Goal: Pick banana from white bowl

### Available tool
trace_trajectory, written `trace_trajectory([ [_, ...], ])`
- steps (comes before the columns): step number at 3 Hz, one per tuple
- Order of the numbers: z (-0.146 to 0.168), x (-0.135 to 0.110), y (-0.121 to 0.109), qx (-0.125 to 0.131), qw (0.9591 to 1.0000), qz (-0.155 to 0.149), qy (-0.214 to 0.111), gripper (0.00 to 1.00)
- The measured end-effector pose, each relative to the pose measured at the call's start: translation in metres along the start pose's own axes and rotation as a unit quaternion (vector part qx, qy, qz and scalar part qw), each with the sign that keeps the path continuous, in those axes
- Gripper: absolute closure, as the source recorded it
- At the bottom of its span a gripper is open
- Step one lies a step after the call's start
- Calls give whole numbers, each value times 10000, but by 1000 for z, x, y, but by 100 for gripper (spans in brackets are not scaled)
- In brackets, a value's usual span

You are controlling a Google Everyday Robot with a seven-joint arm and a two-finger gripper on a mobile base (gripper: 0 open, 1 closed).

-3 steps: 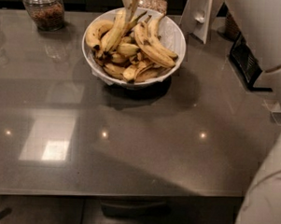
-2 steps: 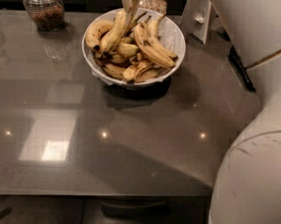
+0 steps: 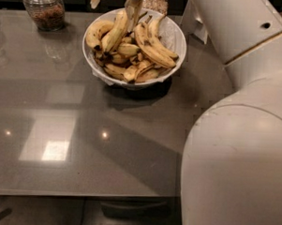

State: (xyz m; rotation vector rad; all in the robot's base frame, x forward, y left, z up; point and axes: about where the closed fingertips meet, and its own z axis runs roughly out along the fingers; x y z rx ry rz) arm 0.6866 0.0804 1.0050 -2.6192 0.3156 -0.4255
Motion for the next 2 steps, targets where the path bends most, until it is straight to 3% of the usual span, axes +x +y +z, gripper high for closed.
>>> trace_trajectory([
  [2, 29, 21, 10, -206, 9997, 81, -111, 38],
])
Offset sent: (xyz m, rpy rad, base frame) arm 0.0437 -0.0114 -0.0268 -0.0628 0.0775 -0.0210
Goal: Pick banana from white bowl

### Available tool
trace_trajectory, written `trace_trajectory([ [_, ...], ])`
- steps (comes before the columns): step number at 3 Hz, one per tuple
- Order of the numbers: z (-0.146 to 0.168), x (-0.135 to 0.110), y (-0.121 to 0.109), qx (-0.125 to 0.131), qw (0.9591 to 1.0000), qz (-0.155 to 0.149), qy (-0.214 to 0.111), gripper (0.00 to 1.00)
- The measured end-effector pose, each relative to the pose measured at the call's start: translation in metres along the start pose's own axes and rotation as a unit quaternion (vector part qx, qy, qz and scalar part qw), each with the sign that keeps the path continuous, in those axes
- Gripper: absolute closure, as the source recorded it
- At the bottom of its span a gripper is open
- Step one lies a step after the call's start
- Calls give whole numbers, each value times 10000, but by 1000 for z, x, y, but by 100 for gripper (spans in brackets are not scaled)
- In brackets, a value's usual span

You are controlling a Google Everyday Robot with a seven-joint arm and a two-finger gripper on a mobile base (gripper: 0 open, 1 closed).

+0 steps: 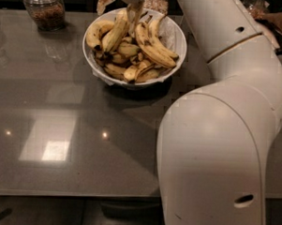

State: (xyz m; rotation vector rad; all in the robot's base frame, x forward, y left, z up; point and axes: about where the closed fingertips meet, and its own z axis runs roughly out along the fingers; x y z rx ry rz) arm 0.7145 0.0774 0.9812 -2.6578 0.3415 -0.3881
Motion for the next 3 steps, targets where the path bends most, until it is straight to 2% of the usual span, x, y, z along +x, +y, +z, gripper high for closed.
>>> trace_trajectory([
  [1, 12, 7, 4, -67, 9999, 76, -50, 48],
  [2, 16, 11, 8, -74, 9998, 165, -70, 67],
  [3, 6, 10, 13, -26, 9996, 277, -22, 91],
])
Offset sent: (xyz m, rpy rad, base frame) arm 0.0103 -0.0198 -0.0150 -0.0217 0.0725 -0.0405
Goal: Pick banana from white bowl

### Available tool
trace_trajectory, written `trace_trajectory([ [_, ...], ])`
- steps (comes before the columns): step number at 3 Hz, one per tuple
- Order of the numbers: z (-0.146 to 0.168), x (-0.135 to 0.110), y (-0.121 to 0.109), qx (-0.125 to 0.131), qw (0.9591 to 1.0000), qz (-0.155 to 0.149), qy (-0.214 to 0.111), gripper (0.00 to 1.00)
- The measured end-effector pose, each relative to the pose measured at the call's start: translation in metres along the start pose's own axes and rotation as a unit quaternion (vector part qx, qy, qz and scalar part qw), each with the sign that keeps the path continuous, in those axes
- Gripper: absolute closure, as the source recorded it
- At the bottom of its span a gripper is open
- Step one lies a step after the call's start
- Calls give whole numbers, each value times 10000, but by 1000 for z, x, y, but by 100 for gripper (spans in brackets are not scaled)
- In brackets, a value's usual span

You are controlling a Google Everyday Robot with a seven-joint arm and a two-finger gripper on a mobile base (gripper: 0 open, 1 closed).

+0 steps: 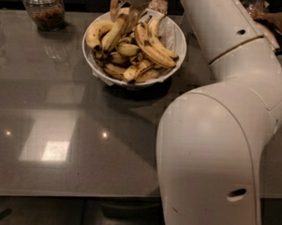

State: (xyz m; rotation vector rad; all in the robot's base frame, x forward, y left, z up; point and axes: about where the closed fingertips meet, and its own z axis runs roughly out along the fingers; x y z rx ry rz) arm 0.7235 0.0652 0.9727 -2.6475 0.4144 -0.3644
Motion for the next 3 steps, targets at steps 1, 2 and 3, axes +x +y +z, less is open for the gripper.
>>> trace_trajectory([
  [1, -25, -6, 9, 164, 9997, 188, 53, 100],
  [2, -62, -16, 23, 415, 9983, 390, 149, 100],
  [3, -97, -38, 40, 776, 9956, 520, 65, 100],
])
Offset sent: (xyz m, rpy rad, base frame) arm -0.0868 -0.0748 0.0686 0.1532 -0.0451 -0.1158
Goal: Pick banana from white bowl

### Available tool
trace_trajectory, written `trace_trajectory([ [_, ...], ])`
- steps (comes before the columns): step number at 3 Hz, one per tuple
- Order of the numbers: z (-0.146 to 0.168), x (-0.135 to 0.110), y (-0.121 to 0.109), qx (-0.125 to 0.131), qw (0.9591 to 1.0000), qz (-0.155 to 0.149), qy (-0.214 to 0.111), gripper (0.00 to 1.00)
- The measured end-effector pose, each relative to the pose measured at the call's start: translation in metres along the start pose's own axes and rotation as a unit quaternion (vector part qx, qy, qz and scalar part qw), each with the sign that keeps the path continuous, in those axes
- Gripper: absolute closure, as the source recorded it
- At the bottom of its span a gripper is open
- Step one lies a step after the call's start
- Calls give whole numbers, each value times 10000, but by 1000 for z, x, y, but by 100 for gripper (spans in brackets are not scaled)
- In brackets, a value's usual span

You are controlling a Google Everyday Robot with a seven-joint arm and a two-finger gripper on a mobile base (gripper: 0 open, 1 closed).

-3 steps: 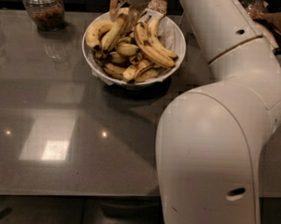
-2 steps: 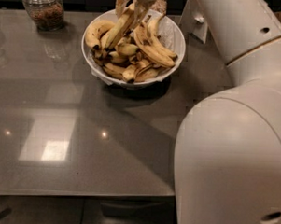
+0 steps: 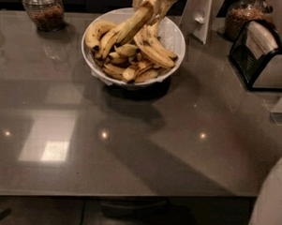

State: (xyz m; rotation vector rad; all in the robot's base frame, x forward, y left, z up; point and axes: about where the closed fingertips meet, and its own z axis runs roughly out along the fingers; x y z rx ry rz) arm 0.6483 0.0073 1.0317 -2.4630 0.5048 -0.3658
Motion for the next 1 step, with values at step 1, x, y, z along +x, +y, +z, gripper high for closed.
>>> trace_trajectory([
  [1, -32, -29, 19, 359, 9991, 8, -243, 100],
])
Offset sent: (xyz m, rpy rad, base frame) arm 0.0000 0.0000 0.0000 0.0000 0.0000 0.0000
